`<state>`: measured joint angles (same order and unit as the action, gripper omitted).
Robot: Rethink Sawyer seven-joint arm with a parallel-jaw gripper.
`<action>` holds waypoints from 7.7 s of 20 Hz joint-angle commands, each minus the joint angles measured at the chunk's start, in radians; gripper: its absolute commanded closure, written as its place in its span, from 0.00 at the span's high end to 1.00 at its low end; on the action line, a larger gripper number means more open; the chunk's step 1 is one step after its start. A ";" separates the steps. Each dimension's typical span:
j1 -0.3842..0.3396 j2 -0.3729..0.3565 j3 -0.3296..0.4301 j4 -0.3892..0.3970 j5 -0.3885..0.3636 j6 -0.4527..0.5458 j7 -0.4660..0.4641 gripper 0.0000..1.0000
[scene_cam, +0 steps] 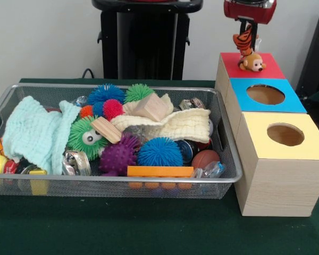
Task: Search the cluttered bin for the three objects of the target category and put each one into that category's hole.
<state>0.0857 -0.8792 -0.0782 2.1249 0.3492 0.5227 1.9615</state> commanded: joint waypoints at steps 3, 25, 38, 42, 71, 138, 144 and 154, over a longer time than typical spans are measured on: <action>-0.048 0.074 0.111 0.002 -0.004 -0.121 0.089 0.00; -0.051 0.167 0.163 -0.052 -0.004 -0.228 0.120 0.00; -0.006 0.182 0.164 -0.119 0.027 -0.205 0.156 0.00; 0.006 0.218 0.182 -0.134 0.043 -0.269 0.173 0.00; -0.031 0.350 0.152 -0.200 -0.091 -0.481 0.121 0.00; 0.058 0.042 0.058 -0.253 -0.053 0.103 0.206 1.00; 0.058 0.047 0.057 -0.242 -0.053 0.063 0.199 0.00; 0.076 0.042 0.033 -0.286 -0.064 0.144 0.218 0.00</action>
<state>0.1641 -0.7719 -0.0614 1.9661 0.2599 0.5578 1.9898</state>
